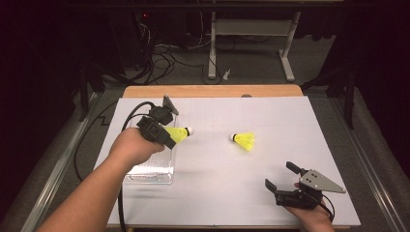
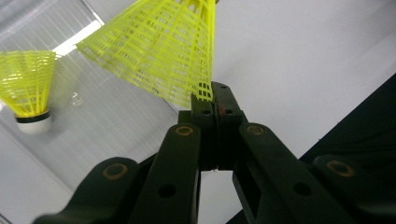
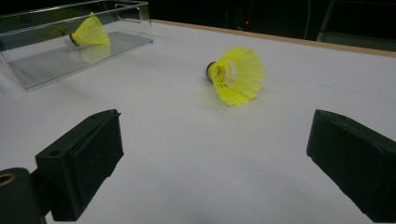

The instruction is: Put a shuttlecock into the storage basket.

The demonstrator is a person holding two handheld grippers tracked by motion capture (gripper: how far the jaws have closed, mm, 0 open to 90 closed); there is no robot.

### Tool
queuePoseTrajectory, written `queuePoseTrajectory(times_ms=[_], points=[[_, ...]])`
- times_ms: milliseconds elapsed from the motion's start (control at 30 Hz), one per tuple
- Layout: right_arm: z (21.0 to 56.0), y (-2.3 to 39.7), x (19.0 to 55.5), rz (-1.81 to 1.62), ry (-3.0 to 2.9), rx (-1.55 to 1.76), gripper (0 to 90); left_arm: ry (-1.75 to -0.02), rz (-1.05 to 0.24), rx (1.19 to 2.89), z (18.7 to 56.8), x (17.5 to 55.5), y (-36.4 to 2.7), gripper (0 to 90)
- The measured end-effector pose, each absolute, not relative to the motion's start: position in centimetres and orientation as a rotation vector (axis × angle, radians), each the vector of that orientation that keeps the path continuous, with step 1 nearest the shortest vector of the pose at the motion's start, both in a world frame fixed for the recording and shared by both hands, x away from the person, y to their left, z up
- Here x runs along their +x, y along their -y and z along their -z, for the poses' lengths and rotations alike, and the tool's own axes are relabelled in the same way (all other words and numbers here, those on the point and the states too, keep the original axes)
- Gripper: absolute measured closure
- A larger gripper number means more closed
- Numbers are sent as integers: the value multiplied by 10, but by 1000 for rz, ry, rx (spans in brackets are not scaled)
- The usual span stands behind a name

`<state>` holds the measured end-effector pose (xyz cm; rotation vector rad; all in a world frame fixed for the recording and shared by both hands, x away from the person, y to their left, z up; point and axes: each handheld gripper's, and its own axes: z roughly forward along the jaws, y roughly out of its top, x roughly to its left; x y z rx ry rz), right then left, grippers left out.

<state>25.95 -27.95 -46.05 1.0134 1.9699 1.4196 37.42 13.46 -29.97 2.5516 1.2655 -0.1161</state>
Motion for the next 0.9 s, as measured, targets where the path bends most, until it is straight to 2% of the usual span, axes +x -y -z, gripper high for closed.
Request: queuePoseTrajectory(times_ms=[900], points=[[461, 279, 260, -1418, -1972, 1013, 42, -1406, 107, 2489, 304, 382, -177, 900]])
